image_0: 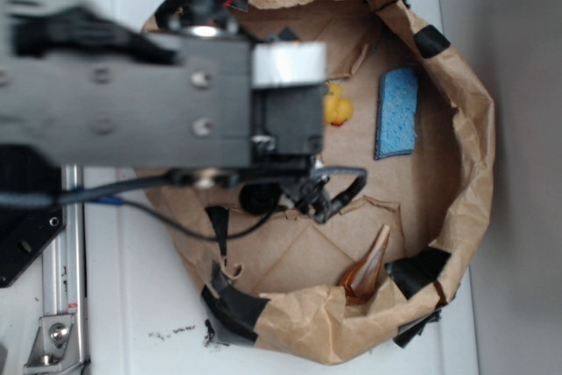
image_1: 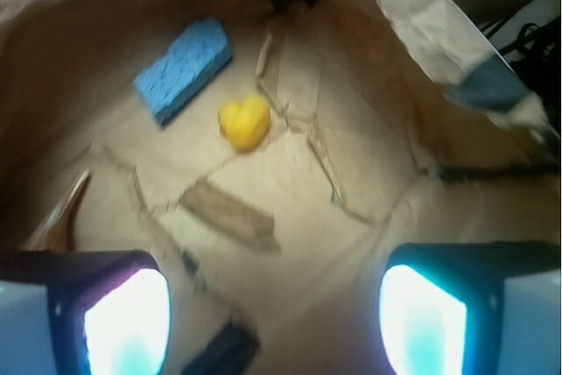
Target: Grab the yellow duck.
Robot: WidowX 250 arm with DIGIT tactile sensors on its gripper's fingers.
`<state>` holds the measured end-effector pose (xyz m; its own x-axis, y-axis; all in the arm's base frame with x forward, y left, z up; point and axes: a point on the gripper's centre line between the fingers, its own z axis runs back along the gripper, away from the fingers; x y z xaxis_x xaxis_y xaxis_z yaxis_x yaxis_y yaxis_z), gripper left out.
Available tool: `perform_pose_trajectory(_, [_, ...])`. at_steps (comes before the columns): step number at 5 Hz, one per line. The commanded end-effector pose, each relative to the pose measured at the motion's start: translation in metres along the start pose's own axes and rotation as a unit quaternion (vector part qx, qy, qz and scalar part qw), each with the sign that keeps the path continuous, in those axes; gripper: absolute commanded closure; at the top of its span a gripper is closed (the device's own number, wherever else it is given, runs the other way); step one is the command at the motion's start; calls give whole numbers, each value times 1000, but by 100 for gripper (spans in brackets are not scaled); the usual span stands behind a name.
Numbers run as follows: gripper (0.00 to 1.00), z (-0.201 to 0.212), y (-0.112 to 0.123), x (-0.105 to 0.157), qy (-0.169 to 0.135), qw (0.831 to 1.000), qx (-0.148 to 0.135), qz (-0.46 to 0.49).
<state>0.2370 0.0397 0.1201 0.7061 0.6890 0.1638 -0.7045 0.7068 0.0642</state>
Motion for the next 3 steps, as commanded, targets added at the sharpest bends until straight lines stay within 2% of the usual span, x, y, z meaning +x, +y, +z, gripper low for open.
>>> perform_pose_trajectory(1, [0,-34,16,33,-11,1000,17,-8])
perform_pose_trajectory(2, [0,-49,21,45,-14,997,32,-68])
perform_pose_trajectory(3, [0,-49,21,45,-14,997,32,-68])
